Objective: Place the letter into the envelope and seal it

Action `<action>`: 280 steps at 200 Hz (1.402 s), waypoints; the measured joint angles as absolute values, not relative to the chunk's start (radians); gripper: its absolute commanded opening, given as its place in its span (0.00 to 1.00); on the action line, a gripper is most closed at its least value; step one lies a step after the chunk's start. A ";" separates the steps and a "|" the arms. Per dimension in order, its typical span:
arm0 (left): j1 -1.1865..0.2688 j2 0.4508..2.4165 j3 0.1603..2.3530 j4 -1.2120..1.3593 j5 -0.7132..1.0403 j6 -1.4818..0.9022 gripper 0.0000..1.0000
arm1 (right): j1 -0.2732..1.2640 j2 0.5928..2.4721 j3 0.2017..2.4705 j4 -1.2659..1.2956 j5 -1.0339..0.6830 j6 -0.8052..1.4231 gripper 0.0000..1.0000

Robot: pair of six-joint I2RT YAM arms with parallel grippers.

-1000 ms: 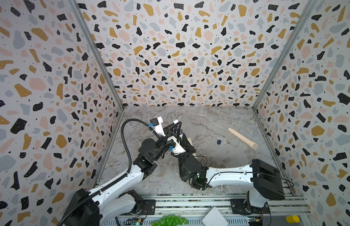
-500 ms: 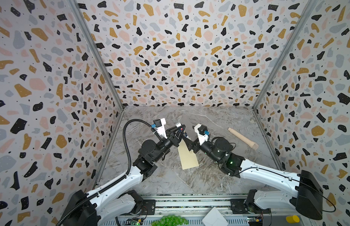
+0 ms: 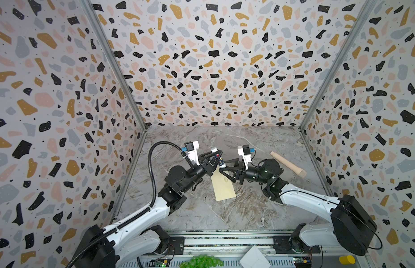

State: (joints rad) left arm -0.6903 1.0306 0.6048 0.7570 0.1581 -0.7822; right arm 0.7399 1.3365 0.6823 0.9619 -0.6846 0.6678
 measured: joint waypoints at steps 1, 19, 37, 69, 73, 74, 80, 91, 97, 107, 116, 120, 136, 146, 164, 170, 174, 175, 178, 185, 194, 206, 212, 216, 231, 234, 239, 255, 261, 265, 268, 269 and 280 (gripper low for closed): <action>-0.690 1.031 0.605 0.757 0.158 -0.782 0.00 | 0.740 1.336 0.682 0.963 -0.686 0.669 0.42; -0.690 1.034 0.605 0.766 0.162 -0.789 0.00 | 0.738 1.337 0.683 0.973 -0.697 0.689 0.30; -0.690 1.037 0.605 0.775 0.168 -0.793 0.00 | 0.733 1.337 0.682 0.971 -0.700 0.707 0.21; -0.690 1.048 0.605 0.771 0.167 -0.790 0.00 | 0.735 1.328 0.684 0.925 -0.663 0.681 0.10; -0.690 1.050 0.605 0.770 0.167 -0.788 0.00 | 0.738 1.324 0.686 0.905 -0.649 0.665 0.09; -0.690 1.050 0.605 0.768 0.166 -0.786 0.00 | 0.740 1.322 0.687 0.901 -0.645 0.664 0.09; -0.690 1.052 0.605 0.764 0.161 -0.783 0.00 | 0.751 1.311 0.692 0.860 -0.611 0.637 0.09; -0.690 1.054 0.605 0.755 0.147 -0.777 0.00 | 0.790 1.282 0.709 0.764 -0.505 0.571 0.09; -0.688 1.054 0.605 0.750 0.138 -0.773 0.00 | 0.824 1.266 0.722 0.707 -0.429 0.527 0.09; -0.683 1.053 0.607 0.749 0.125 -0.765 0.00 | 0.907 1.247 0.757 0.609 -0.231 0.434 0.08; -0.680 1.049 0.610 0.750 0.113 -0.759 0.00 | 0.990 1.243 0.791 0.544 -0.032 0.342 0.08; -0.679 1.049 0.611 0.751 0.111 -0.755 0.00 | 1.031 1.247 0.809 0.523 0.073 0.291 0.08; -0.678 1.045 0.620 0.761 0.097 -0.747 0.00 | 1.155 1.288 0.865 0.503 0.406 0.107 0.11; -0.678 1.047 0.624 0.765 0.091 -0.744 0.00 | 1.208 1.331 0.892 0.528 0.576 -0.014 0.14; -0.677 1.058 0.625 0.759 0.084 -0.741 0.00 | 1.265 1.409 0.911 0.607 0.790 -0.187 0.18; -0.677 1.064 0.625 0.752 0.084 -0.740 0.00 | 1.274 1.427 0.911 0.625 0.837 -0.227 0.19; -0.677 1.068 0.625 0.747 0.084 -0.740 0.00 | 1.278 1.435 0.911 0.629 0.859 -0.242 0.20; -0.677 1.069 0.625 0.746 0.084 -0.740 0.00 | 1.278 1.436 0.911 0.630 0.862 -0.245 0.20; -0.677 1.073 0.625 0.742 0.084 -0.741 0.00 | 1.280 1.441 0.911 0.630 0.873 -0.255 0.22; -0.678 1.077 0.625 0.736 0.085 -0.741 0.00 | 1.281 1.444 0.911 0.625 0.890 -0.268 0.25; -0.678 1.079 0.625 0.735 0.086 -0.741 0.00 | 1.279 1.441 0.910 0.614 0.889 -0.271 0.32; -0.680 1.078 0.625 0.731 0.090 -0.735 0.00 | 1.272 1.422 0.910 0.583 0.850 -0.258 0.45; -0.682 1.079 0.625 0.723 0.093 -0.731 0.00 | 1.259 1.404 0.910 0.561 0.812 -0.247 0.50; -0.682 1.079 0.625 0.717 0.093 -0.727 0.00 | 1.251 1.389 0.910 0.546 0.777 -0.229 0.54; -0.683 1.077 0.627 0.702 0.093 -0.707 0.00 | 1.204 1.319 0.898 0.480 0.641 -0.174 0.65; -0.683 1.076 0.627 0.699 0.093 -0.704 0.00 | 1.187 1.304 0.894 0.472 0.612 -0.155 0.66; -0.683 1.075 0.627 0.694 0.093 -0.693 0.00 | 1.164 1.279 0.886 0.458 0.562 -0.139 0.69; -0.684 1.071 0.632 0.666 0.096 -0.655 0.00 | 1.070 1.196 0.855 0.427 0.389 -0.064 0.73; -0.684 1.068 0.633 0.653 0.096 -0.638 0.00 | 1.037 1.169 0.843 0.420 0.327 -0.043 0.74; -0.684 1.067 0.633 0.647 0.097 -0.629 0.00 | 1.016 1.152 0.835 0.417 0.285 -0.023 0.75; -0.684 1.066 0.633 0.641 0.097 -0.618 0.00 | 1.001 1.139 0.829 0.414 0.257 -0.011 0.75; -0.684 1.066 0.633 0.640 0.097 -0.617 0.00 | 0.995 1.134 0.826 0.413 0.242 -0.004 0.75; -0.684 1.060 0.633 0.624 0.101 -0.588 0.00 | 0.943 1.097 0.812 0.396 0.126 0.031 0.76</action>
State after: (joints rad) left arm -0.6838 1.0595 0.6334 0.6235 0.1009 -0.5884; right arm 0.9432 1.0969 0.8116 0.3962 0.1257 0.0315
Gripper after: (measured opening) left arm 0.243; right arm 0.750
